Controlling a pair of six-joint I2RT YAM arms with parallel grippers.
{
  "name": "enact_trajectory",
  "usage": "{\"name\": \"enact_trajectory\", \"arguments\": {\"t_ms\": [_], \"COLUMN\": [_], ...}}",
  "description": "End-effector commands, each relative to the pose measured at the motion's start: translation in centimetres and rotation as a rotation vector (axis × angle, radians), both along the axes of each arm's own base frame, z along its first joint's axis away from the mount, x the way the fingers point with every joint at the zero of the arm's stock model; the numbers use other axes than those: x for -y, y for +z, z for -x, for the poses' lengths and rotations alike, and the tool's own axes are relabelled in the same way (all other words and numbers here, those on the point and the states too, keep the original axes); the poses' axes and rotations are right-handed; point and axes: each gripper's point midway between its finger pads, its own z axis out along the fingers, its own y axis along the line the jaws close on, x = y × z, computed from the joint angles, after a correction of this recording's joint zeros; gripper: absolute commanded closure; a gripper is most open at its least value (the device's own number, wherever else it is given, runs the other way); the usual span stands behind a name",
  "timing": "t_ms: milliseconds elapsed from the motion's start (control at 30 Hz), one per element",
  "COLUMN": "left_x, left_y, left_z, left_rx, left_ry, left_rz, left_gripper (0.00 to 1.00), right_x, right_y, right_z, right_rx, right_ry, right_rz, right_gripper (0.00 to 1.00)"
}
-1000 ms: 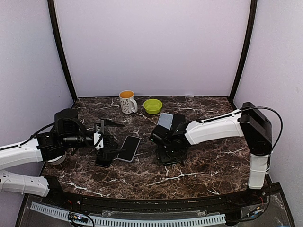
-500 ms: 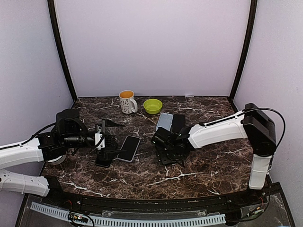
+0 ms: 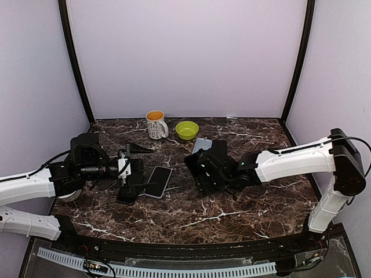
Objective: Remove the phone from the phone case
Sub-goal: Pick up the phone with the phone case at the center of the board, then pass from the right arm to the left
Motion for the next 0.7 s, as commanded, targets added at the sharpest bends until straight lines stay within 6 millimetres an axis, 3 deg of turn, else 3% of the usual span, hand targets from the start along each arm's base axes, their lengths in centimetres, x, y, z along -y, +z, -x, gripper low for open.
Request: {"name": "enact_trajectory", "arguments": {"t_ms": [0, 333, 667], "left_x": [0.4, 0.5, 0.5], "left_y": [2.1, 5.8, 8.4], "left_z": [-0.9, -3.0, -4.4], "left_rx": [-0.054, -0.265, -0.520], "left_ry": [0.053, 0.159, 0.150], "left_rz": [0.081, 0.235, 0.368], "left_gripper": [0.04, 0.02, 0.15], "right_x": [-1.5, -1.4, -2.6], "right_y": [5.7, 13.0, 18.8], "right_z": [-1.6, -2.2, -0.4], "right_rx": [0.218, 0.529, 0.914], "right_ry": [0.053, 0.158, 0.323], "right_rz": [-0.105, -0.184, -0.163], "right_gripper": [0.48, 0.52, 0.55]}}
